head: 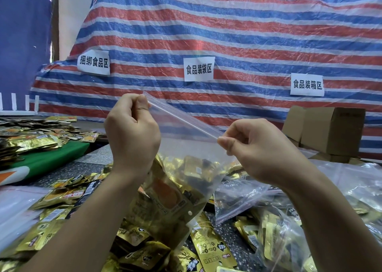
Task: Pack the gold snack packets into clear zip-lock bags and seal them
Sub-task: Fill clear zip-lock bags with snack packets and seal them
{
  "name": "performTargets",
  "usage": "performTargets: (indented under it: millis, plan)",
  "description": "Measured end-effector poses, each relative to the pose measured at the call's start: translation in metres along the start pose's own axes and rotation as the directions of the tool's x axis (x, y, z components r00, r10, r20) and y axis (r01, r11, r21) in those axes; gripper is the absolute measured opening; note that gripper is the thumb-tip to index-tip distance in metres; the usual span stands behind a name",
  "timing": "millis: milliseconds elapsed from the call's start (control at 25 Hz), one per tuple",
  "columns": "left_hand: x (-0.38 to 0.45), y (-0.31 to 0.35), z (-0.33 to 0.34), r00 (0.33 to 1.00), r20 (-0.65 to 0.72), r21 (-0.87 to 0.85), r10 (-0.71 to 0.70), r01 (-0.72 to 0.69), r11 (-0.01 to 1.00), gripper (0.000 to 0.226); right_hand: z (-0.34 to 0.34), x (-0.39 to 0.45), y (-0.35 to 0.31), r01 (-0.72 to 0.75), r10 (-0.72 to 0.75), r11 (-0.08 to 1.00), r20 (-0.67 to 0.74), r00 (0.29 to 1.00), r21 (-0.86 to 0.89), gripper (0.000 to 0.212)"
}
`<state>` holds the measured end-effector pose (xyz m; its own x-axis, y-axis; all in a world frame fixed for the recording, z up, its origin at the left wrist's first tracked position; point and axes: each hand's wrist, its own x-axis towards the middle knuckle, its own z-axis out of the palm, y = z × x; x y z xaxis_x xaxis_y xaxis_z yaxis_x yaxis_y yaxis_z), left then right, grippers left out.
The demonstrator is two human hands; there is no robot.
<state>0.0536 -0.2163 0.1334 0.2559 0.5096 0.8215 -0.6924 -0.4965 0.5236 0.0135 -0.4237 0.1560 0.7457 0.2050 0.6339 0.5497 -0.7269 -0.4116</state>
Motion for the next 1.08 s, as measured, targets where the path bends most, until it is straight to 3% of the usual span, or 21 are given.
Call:
performTargets:
  millis: [400, 720, 960, 1080]
  plan:
    - [0.001, 0.000, 0.002, 0.994, 0.086, -0.045, -0.069, 0.073, 0.996, 0.027, -0.003, -0.001, 0.003, 0.072, -0.073, 0.997, -0.018, 0.997, -0.025, 0.024]
    - [-0.001, -0.004, 0.003, 0.980, 0.189, -0.104, -0.067, 0.088, 0.991, 0.039, -0.006, 0.002, 0.008, 0.055, -0.053, 0.995, -0.035, 0.998, 0.083, 0.019]
    - [-0.009, 0.002, 0.009, 0.979, 0.200, -0.183, -0.048, 0.086, 0.979, 0.037, 0.010, 0.000, 0.000, 0.079, -0.082, 0.986, -0.012, 0.997, -0.147, 0.035]
    - [-0.017, 0.006, 0.013, 0.977, 0.213, -0.196, -0.011, 0.054, 0.979, 0.034, 0.033, -0.006, -0.015, 0.098, -0.093, 0.964, 0.029, 0.995, -0.246, 0.062]
